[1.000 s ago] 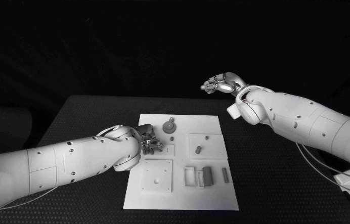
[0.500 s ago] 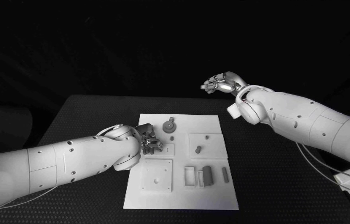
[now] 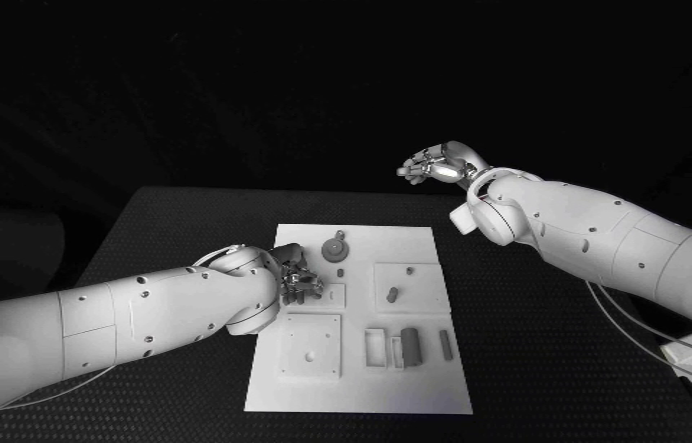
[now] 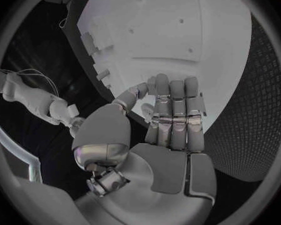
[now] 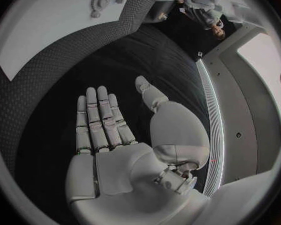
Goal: Assemble the parts on the task board
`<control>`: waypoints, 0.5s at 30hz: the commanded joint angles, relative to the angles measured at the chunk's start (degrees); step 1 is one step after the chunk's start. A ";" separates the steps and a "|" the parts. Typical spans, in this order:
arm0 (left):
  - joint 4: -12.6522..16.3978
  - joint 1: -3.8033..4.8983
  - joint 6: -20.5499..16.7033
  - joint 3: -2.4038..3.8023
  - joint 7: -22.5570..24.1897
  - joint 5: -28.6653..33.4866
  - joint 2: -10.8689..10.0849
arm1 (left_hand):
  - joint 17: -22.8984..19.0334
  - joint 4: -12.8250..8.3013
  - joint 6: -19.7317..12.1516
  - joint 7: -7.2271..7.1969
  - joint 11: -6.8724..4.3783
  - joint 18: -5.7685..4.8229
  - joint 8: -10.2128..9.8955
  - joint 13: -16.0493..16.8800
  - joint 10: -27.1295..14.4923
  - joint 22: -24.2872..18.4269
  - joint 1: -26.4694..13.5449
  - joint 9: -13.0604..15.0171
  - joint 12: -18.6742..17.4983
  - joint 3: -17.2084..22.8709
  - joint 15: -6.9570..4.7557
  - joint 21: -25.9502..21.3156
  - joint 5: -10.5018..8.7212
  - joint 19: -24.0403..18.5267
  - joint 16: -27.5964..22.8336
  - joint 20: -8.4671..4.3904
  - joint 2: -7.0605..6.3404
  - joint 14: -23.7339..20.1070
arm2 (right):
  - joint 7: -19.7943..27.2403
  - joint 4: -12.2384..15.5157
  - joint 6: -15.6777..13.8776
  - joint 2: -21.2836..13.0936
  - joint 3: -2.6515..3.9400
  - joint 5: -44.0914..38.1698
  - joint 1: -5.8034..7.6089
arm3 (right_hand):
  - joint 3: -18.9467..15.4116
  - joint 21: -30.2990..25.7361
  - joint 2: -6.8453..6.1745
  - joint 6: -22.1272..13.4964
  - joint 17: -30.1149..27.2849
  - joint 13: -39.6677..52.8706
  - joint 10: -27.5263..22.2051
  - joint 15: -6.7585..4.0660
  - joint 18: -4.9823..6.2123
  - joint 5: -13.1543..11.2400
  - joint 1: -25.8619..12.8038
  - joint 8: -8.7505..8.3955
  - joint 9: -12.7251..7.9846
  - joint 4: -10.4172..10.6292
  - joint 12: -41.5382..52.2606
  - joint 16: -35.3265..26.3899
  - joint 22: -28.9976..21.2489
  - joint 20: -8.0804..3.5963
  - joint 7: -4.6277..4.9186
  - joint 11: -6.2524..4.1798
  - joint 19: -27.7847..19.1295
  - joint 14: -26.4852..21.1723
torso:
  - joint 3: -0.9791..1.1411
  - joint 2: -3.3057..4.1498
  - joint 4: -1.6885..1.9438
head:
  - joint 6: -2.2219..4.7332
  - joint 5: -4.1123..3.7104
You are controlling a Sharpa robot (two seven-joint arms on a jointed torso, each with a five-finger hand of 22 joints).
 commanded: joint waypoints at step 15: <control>-0.50 -0.13 2.40 -0.07 -0.33 -1.69 0.95 | -0.27 -0.82 5.46 -5.40 -0.33 0.61 0.43 0.32 -0.33 1.46 -0.51 0.36 0.58 0.31 -0.02 0.55 0.01 0.05 0.64 -0.12 0.31 -0.07 | 0.14 -0.05 1.22 0.08 0.04 0.11 0.02 | -0.22 -0.28 0.47 -0.53 0.11 -0.22 0.40 0.49 -0.70 0.05 0.03 0.28 -0.09 -0.25 -0.39 -0.28 0.12 0.08 0.08 -0.02 -0.33 0.04 | -0.03 -0.01 0.05 | -0.09 -0.04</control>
